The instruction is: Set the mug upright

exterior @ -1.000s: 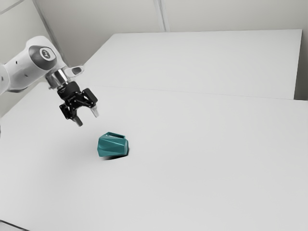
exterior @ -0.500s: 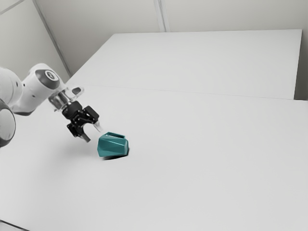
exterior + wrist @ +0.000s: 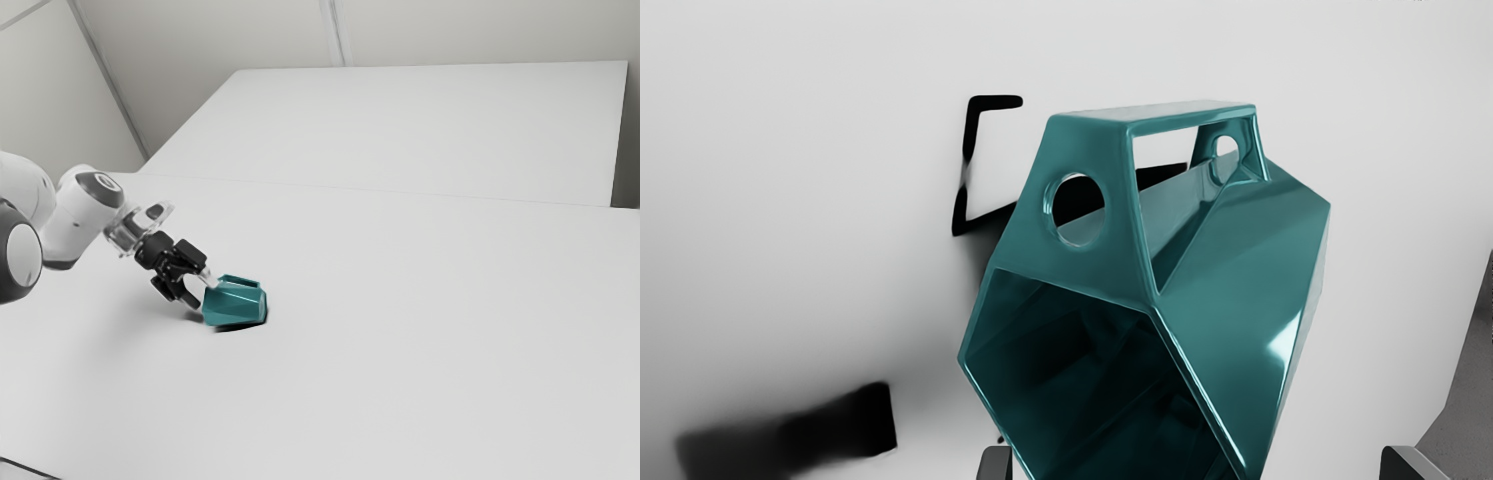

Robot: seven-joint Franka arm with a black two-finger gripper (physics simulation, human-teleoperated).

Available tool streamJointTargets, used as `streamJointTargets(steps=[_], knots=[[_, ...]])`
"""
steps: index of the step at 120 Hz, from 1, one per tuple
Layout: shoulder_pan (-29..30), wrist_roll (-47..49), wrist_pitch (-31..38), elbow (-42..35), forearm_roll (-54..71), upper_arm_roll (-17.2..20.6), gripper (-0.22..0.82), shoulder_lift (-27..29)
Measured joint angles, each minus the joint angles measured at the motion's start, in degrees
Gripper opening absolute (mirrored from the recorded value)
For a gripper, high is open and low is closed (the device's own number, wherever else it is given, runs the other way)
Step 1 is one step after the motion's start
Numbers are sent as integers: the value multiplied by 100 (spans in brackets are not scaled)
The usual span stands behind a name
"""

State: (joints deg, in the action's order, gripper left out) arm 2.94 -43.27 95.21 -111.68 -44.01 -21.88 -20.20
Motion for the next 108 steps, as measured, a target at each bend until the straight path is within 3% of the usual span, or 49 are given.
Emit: streamJointTargets(steps=[90, 96, 108], knots=[[-28, -1195, 45, -233, -911, 206, 60, -43], [-29, -1235, 45, -233, -939, 221, 56, -47], [-31, -1306, 46, -233, -971, 247, 37, -48]])
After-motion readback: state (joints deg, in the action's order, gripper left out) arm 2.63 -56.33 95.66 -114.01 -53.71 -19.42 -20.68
